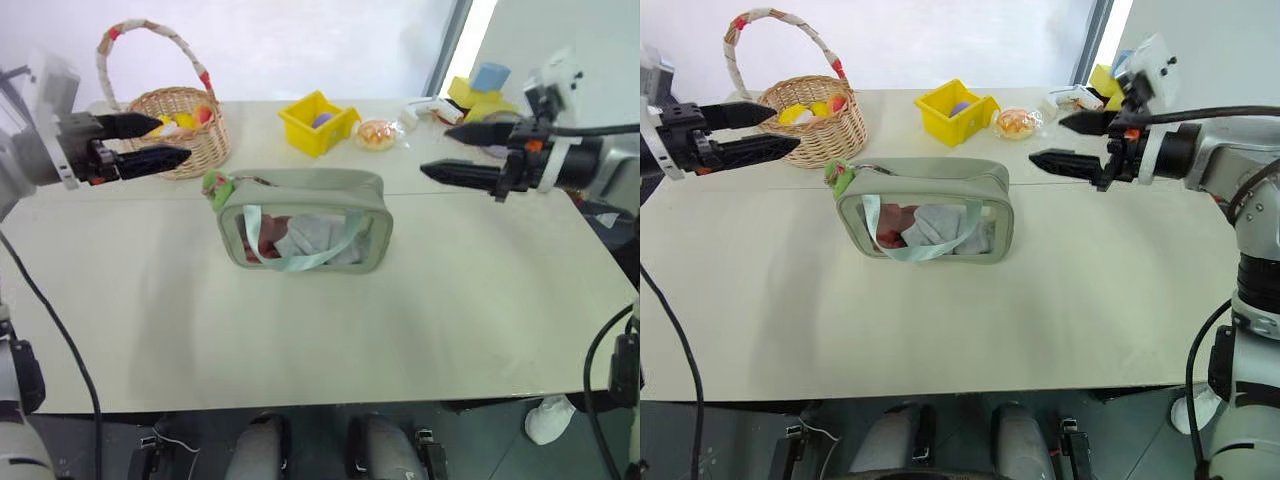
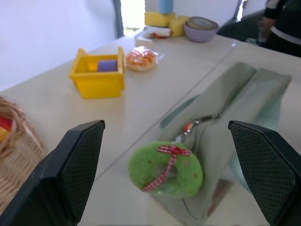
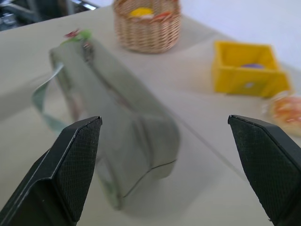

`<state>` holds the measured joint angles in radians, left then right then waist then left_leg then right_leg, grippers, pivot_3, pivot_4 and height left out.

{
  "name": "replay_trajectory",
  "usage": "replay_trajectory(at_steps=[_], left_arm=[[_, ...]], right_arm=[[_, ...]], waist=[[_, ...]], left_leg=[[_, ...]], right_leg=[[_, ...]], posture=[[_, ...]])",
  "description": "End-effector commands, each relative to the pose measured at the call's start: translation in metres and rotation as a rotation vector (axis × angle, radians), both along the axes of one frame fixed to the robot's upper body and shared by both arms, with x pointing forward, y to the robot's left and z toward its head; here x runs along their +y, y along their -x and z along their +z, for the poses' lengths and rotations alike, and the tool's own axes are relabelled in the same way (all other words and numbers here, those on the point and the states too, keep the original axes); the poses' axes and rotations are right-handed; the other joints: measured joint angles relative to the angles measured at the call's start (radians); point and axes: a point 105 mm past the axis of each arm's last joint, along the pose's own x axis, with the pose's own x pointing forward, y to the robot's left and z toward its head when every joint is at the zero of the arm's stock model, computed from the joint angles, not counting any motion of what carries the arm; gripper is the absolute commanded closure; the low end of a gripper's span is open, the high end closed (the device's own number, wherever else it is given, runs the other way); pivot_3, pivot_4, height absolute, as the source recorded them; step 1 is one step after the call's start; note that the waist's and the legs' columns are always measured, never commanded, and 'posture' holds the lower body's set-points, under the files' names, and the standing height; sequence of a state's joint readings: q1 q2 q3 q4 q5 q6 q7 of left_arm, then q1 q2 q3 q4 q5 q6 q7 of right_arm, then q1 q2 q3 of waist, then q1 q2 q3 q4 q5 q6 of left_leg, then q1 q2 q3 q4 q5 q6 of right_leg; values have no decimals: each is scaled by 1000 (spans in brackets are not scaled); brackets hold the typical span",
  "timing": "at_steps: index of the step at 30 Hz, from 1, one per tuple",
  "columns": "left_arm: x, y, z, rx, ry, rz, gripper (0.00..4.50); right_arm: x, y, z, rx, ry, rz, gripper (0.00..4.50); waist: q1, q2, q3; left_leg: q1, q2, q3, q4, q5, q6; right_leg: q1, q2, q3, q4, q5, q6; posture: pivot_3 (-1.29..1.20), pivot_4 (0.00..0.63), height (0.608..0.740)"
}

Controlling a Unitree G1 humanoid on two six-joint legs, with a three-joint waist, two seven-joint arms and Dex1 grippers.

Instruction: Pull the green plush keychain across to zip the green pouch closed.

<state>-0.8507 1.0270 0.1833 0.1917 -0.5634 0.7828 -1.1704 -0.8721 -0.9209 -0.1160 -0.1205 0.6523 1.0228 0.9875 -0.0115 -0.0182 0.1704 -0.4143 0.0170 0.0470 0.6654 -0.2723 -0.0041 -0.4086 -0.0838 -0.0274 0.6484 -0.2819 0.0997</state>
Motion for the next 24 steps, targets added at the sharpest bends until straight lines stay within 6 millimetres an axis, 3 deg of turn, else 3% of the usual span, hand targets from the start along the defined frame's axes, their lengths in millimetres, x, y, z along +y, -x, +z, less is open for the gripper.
replay_trajectory(at_steps=[1, 6, 13, 18, 24], left_arm=[[-4, 9, 5, -35, -81, -39, 0], [2, 5, 3, -45, -99, 10, 0], [11, 9, 7, -52, -91, 48, 0], [17, 10, 4, -50, -96, 73, 0], [19, 8, 0, -54, -66, 101, 0]], right_arm=[[14, 10, 11, -54, 10, 61, 25], [23, 13, 10, -65, 0, 79, 25], [28, 10, 9, -80, 40, 96, 25], [49, 16, 17, -122, 50, 173, 25], [91, 16, -3, -188, 134, 264, 25]], waist=[[0, 0, 0], [-1, 0, 0], [-1, 0, 0], [-3, 0, 0], [-3, 0, 0]], left_leg=[[-1, 0, 0, 0, 0, 0], [-11, 0, 0, 2, 0, 0], [-12, 0, 1, 2, 0, 0], [-12, 0, 1, 2, 0, 0], [-12, 0, 1, 2, 0, -1]], right_leg=[[-1, 0, 0, 0, 0, 0], [-10, 0, 1, 2, 0, 0], [-11, 0, 1, 3, 0, 0], [-13, 0, 2, 4, 0, 0], [-13, 0, 2, 4, 0, 0]], posture=[[0, 150, 739], [0, 150, 739], [0, 150, 739], [0, 150, 739], [0, 150, 739]])
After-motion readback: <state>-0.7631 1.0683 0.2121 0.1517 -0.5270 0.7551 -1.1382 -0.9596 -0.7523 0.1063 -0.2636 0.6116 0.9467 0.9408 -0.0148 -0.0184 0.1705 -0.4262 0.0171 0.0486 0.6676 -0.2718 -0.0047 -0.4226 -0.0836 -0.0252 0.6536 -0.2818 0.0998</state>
